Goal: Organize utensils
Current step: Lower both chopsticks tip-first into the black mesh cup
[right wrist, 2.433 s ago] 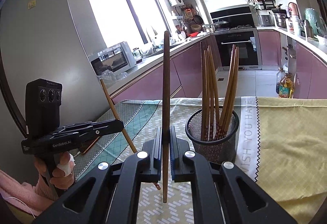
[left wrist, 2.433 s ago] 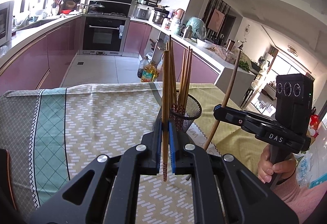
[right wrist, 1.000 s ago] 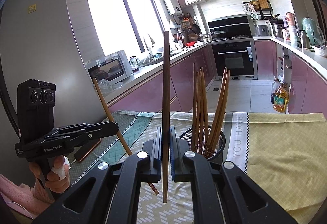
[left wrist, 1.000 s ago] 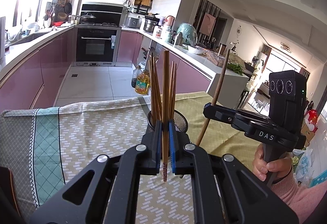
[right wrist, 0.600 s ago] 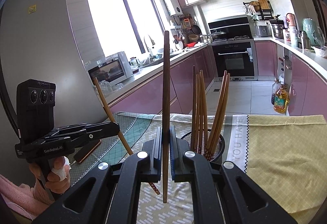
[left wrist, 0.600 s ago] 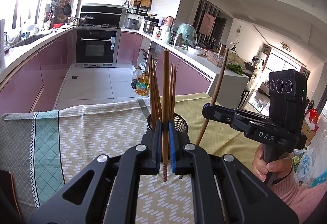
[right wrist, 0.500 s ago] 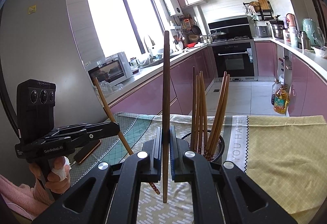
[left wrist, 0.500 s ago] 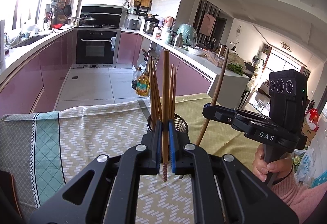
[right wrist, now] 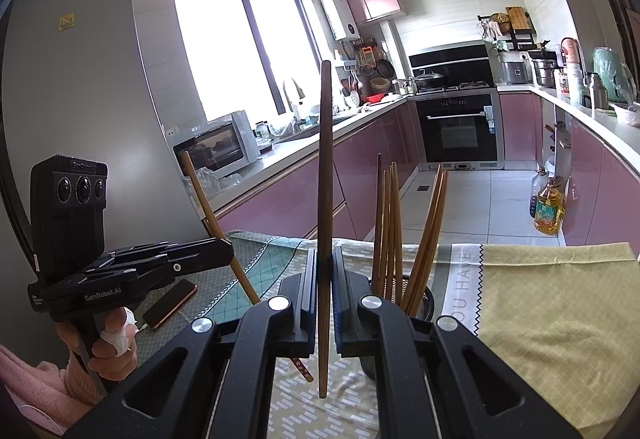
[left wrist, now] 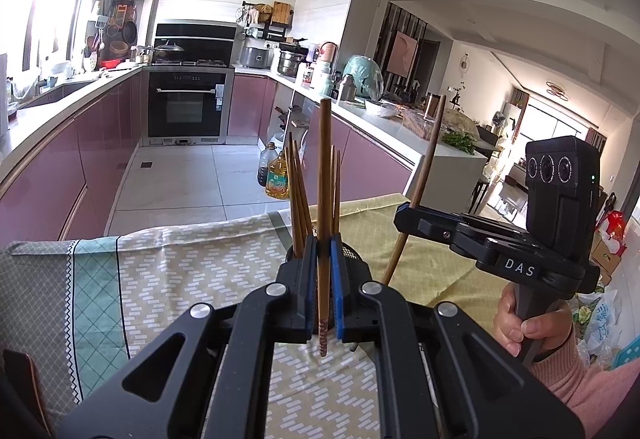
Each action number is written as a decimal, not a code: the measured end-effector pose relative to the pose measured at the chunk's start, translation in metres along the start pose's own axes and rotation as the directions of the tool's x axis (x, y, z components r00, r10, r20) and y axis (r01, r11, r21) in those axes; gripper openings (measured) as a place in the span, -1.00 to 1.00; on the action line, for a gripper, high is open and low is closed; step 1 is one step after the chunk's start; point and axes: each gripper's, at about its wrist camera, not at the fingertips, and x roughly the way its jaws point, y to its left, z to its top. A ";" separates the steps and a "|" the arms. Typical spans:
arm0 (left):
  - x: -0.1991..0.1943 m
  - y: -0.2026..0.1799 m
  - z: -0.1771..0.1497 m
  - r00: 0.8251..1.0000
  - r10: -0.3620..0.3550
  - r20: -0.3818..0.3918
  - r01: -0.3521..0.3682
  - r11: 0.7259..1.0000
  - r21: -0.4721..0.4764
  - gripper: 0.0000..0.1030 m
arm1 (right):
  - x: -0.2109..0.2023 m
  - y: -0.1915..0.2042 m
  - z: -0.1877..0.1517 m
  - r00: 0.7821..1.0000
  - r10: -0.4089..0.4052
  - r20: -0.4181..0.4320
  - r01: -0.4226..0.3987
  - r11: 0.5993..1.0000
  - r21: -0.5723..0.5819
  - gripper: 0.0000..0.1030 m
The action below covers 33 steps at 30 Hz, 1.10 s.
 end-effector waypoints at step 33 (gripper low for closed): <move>0.001 -0.006 0.007 1.000 0.001 0.015 -0.002 1.000 0.023 -0.86 | -0.001 -0.005 0.008 1.000 -0.003 0.016 0.003 1.000 -0.010 -0.89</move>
